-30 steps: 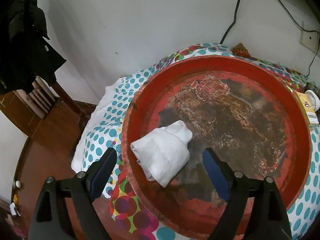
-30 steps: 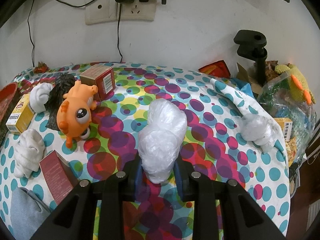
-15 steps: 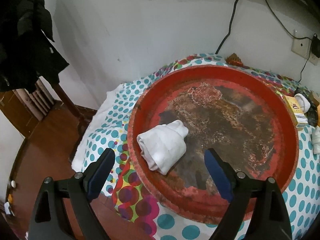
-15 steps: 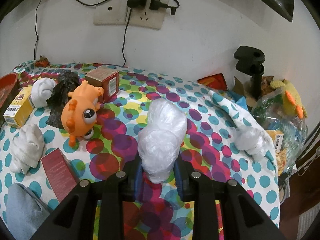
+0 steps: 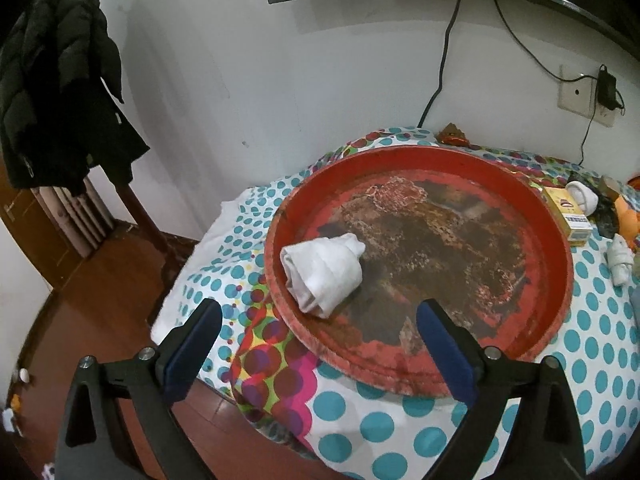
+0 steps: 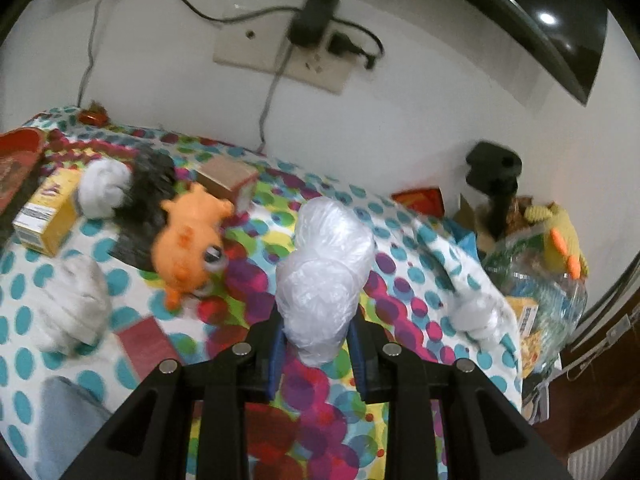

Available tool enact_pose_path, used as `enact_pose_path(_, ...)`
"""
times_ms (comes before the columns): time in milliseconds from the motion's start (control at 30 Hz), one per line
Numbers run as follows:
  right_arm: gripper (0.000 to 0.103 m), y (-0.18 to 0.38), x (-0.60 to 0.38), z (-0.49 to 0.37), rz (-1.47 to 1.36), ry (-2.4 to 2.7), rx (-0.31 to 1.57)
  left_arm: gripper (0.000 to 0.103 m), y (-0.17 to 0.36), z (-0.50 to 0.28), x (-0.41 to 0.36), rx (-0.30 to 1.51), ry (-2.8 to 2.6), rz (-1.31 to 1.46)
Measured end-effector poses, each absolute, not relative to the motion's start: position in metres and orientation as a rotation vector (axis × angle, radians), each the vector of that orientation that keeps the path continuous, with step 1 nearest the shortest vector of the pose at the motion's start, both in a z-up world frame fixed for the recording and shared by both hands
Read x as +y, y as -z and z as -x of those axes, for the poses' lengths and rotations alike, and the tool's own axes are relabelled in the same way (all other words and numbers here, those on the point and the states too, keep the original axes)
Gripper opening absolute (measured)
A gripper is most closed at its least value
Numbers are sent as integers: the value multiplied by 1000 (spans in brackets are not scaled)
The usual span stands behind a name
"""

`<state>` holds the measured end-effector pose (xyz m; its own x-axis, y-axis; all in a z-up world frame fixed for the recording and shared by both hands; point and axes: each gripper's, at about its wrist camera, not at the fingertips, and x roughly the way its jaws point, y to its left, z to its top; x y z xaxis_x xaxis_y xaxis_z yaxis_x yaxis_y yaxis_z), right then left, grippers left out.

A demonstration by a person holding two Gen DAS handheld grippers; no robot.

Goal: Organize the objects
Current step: 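Withdraw the open left gripper from the tray, then carry the white plastic bundle with the right gripper onto the red tray and release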

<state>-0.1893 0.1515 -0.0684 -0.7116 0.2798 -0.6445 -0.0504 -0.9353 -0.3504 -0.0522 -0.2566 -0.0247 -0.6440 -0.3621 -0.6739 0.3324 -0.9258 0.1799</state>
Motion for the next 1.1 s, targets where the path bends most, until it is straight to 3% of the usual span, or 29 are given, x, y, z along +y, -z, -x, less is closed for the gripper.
enact_pose_path(500, 27, 20, 30, 175, 1077, -2970, -513, 100, 31, 38, -276, 58, 2523, -1019)
enact_pose_path(1100, 27, 31, -106, 183, 1209, -3182, -543, 100, 29, 31, -313, 139, 2469, -981)
